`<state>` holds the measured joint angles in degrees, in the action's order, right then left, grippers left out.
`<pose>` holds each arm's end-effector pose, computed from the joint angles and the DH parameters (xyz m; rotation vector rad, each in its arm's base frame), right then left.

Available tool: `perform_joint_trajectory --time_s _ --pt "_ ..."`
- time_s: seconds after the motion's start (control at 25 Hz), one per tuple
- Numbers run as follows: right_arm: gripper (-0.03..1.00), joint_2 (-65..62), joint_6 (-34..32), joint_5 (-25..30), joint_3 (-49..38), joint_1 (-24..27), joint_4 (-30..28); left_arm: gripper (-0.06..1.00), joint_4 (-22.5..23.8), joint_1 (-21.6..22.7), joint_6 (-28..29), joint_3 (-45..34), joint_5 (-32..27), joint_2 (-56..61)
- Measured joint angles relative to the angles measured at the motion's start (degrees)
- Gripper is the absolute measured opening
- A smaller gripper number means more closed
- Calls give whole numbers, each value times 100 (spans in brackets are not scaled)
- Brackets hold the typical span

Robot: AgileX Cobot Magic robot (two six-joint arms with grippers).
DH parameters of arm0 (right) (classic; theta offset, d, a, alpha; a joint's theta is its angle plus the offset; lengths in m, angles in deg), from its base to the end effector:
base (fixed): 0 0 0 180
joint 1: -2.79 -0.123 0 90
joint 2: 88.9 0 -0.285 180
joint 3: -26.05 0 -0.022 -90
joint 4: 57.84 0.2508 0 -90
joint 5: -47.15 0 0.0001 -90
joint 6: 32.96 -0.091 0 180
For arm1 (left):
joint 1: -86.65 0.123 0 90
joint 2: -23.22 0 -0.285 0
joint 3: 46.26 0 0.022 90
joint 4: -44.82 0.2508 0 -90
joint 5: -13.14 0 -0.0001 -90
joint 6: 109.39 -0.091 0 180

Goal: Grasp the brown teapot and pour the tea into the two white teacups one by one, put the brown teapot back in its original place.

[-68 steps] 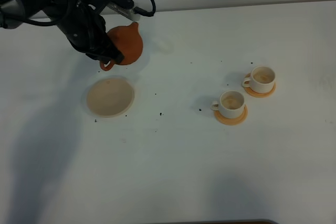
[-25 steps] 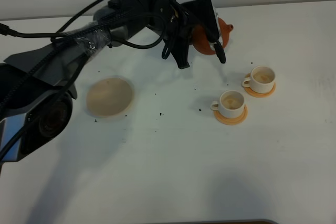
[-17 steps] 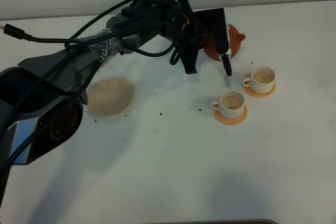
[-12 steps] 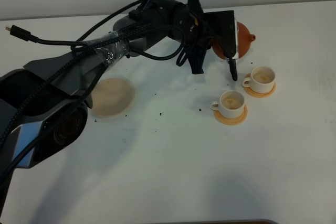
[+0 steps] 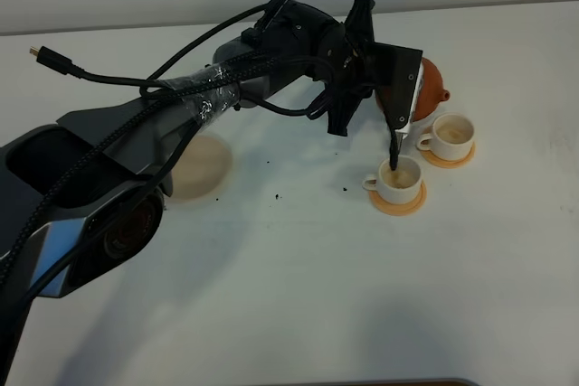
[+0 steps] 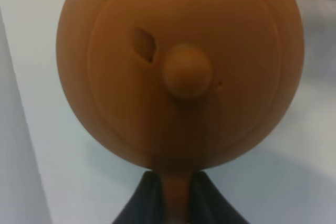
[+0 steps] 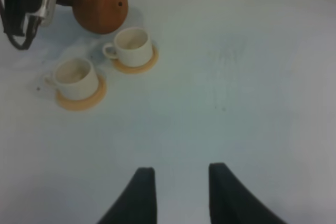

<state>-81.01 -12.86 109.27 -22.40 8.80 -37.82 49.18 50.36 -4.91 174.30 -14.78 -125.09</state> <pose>-0.0056 0.0283 0.2800 -0.2685 2.0022 0.1320 0.4466 -0.3239 0.1522 2.0251 1.2943 0.3999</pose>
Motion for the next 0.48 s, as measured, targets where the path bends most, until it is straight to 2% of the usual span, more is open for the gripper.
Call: perform_joint_trajectory --time_s 0.32,0.48 --pt "24 0 0 0 0 0 138 11 596 -13 -89 0 191 0" --pt "24 0 0 0 0 0 297 11 684 -20 -264 0 393 0"
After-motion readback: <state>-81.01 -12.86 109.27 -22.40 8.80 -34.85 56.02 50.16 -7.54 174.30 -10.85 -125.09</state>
